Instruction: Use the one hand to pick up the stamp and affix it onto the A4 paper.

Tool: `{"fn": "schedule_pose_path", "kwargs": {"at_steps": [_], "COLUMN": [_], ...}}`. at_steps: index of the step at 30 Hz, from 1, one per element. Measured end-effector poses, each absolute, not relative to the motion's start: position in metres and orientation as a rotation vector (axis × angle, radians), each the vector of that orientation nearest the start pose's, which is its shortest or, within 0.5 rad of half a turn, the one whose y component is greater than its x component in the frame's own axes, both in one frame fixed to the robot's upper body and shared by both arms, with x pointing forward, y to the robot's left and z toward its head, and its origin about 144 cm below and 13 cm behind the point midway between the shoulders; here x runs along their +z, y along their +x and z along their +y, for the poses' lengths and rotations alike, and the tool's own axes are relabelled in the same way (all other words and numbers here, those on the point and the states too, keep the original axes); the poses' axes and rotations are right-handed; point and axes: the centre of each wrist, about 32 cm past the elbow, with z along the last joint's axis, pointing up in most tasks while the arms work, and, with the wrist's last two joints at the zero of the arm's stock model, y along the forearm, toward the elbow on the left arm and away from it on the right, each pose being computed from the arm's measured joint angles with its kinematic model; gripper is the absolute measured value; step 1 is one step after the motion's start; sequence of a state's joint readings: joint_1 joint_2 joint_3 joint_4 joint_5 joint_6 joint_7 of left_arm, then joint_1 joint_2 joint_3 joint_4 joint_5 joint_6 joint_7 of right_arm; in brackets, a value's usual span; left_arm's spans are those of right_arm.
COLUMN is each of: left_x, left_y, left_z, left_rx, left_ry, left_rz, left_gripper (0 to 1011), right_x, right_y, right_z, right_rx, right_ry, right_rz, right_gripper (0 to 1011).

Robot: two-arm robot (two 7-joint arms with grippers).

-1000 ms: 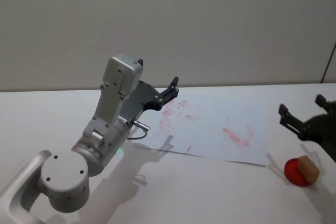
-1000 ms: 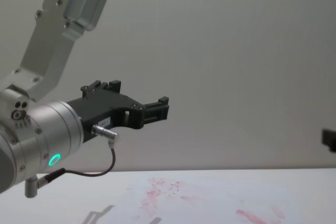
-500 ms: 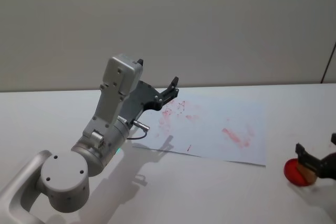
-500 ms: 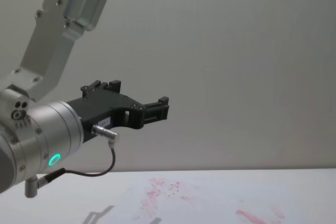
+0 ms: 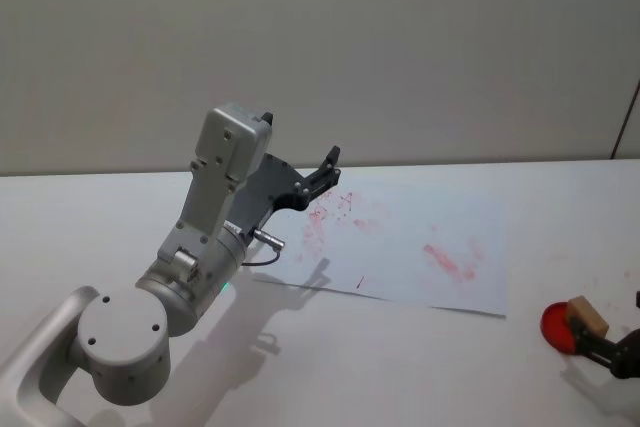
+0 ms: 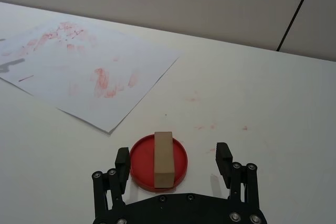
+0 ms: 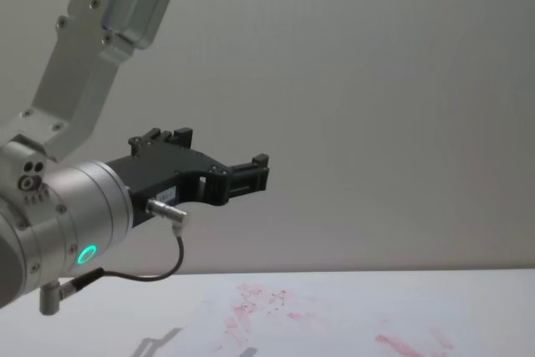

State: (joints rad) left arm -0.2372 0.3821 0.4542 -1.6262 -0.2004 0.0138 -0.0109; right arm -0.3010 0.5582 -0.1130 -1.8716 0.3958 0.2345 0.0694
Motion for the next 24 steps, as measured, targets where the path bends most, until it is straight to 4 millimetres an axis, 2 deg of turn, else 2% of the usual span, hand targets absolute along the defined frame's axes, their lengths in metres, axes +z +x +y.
{"fn": "schedule_pose_path", "kwargs": {"at_steps": [7,24], "left_x": [1.204,1.204], "left_y": [0.492,0.492], "left_z": [0.198,0.198], "left_rx": [1.124,1.124], "left_ry": [0.061,0.061], "left_rz": [-0.268,-0.268], "left_gripper": [1001,1001], "right_x": [1.160,1.152], "right_y": [0.377,0.399], "right_z": [-0.304,-0.293], "right_rx": [-1.225,-1.185], "right_ry": [-0.371,-0.407], "right_rz": [0.151,0.168], "right_gripper": [1001,994]}}
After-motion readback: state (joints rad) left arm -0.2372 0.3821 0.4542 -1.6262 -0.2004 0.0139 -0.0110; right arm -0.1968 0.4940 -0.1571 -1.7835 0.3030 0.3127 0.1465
